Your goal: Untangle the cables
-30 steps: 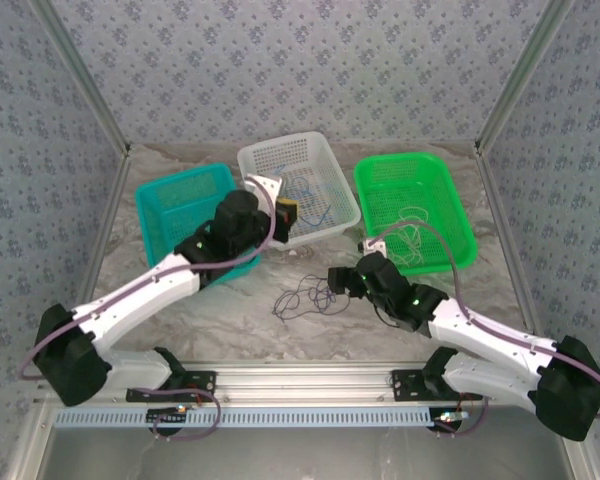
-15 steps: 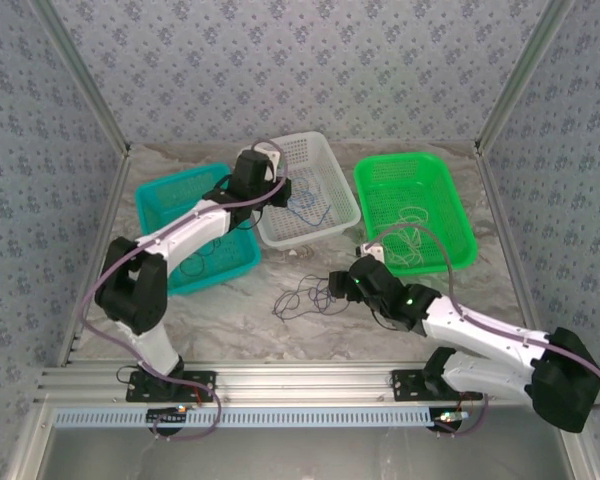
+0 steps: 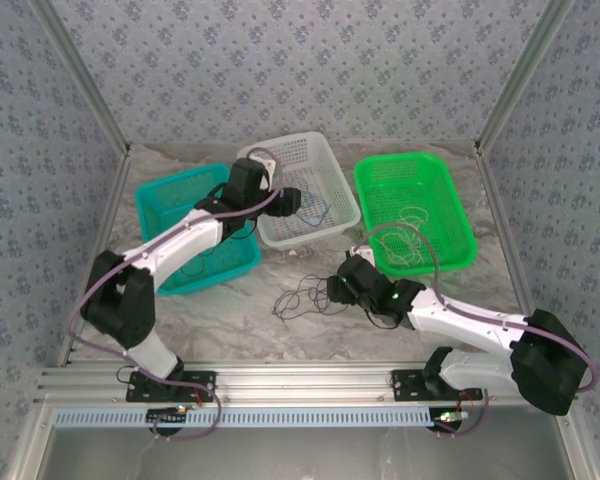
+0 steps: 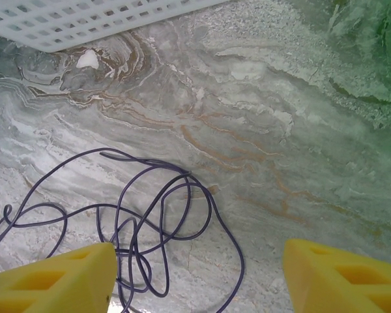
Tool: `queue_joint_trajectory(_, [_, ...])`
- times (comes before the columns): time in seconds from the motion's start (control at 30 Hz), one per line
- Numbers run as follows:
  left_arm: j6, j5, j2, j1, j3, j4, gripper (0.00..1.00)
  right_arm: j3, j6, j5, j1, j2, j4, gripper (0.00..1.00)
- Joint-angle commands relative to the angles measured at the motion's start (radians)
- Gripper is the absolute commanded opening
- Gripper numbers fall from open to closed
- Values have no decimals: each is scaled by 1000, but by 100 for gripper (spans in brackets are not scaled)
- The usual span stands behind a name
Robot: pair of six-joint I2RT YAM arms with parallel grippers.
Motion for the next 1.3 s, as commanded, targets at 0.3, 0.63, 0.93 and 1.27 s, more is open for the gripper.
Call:
queue_joint_trajectory(0.3, [-36,-39,-329,-93,-330,190,99,47,-42,-28,28,131,-25,70])
queue_joint_trajectory(0.63, [-83,-64,-493,-113,-456,148,99,95,-68,-31,36,264,-29,64])
queue_joint_trajectory(0.93, [-85,-74,-590,-117,-523,95,99,176,-103,13,35,358,-89,27])
queue_joint_trajectory(1.27, [-90,-86,-630,-118,-572,64,99,175,-135,32,76,173,-78,10])
